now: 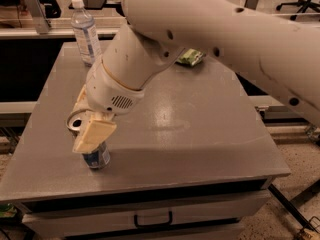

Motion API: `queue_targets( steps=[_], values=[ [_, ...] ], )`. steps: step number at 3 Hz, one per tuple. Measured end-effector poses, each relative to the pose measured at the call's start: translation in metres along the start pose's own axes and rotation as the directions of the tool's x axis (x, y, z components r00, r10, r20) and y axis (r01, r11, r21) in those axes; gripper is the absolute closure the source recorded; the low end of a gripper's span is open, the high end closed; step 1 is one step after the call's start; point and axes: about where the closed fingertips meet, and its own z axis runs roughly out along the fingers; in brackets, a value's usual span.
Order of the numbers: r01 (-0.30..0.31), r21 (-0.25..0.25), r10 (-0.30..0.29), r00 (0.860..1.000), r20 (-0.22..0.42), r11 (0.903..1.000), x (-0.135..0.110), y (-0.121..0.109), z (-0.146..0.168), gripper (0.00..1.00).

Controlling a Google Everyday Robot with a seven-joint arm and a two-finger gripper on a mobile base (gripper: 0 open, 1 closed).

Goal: Pick redbull can

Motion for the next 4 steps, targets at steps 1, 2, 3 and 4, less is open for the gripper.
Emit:
queue_targets(
  steps=[1,2,3,4],
  values=[
    [-0.016,-0.010,0.016,1.000,0.008,0.9998,-0.002,-0.006,-0.017,0.85],
    [-0.035,-0.033,0.037,0.998,0.059,0.9989,-0.008,-0.019,-0.060,1.00],
    [-0.029,-0.051,0.034,0.993,0.114,0.9983,-0.017,-0.026,-0.093,1.00],
    [-0.001,-0.048,0.009,0.986,0.168,0.9988,-0.032,-0.032,-0.126,1.00]
  ],
)
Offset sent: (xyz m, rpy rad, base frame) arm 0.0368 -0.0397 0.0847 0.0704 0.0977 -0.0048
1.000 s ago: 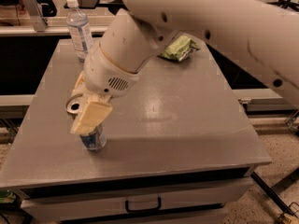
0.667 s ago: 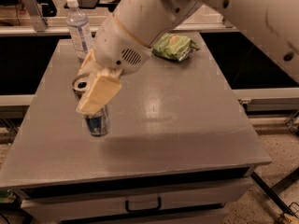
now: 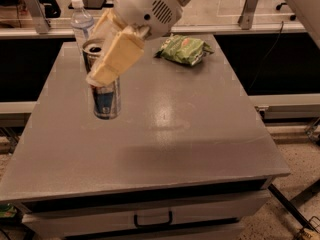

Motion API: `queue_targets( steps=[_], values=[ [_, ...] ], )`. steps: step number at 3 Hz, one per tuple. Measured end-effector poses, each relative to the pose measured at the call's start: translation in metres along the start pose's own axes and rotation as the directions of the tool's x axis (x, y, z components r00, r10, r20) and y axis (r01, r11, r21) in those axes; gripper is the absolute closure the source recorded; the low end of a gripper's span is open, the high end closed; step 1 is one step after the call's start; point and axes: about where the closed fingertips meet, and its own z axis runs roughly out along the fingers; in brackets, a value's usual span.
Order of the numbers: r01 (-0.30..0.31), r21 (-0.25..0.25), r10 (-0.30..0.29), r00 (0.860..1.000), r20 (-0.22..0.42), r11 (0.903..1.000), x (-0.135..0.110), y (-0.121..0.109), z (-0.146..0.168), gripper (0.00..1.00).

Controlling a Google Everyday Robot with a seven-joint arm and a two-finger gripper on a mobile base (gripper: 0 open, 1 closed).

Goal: Pick redbull can

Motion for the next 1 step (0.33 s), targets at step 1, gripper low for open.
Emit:
queue_targets(
  steps=[1],
  values=[
    [0.000,0.000,0.000,1.000,0.000,1.0000,0.0000,0.0000,0.0007,1.00]
  ],
)
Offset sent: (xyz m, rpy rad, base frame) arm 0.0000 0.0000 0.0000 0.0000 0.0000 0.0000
